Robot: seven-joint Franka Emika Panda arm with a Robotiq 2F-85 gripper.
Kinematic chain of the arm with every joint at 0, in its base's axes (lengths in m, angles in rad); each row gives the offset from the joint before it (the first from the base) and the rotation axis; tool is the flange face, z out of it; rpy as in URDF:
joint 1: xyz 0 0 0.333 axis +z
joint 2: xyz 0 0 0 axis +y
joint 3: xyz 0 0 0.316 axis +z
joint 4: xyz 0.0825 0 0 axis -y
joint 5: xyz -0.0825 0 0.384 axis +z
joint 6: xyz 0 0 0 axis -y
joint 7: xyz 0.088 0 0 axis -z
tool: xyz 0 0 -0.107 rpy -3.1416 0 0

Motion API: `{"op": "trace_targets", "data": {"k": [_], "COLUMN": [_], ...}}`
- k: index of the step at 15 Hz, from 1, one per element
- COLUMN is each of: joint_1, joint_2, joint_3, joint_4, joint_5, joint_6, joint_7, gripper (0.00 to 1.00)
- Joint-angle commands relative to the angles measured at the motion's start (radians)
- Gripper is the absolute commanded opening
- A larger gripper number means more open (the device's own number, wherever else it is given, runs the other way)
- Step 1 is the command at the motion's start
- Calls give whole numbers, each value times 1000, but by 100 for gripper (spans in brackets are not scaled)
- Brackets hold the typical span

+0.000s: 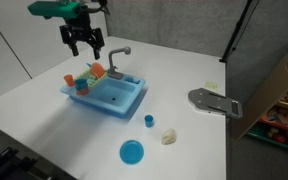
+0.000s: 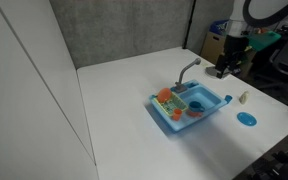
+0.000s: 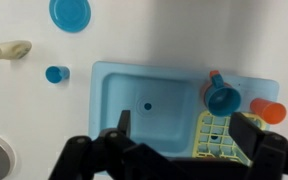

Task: Move the blue cup from the plate to inside the orange cup

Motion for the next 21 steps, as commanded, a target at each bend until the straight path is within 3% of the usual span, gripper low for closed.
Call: {"op": "trace_targets", "data": {"k": [1, 6, 14, 21], "joint_1": [-15, -42, -78, -91], "joint_2": [-141, -303, -497, -573], "joint_3": [-5, -17, -34, -55], "joint_4": [-110, -200, -193, -199], "joint_5": [-30, -35, -29, -10], "joint_6": [-44, -143, -357, -360], "joint_7": [0, -9, 19, -7], "gripper": [100, 100, 100, 100]}}
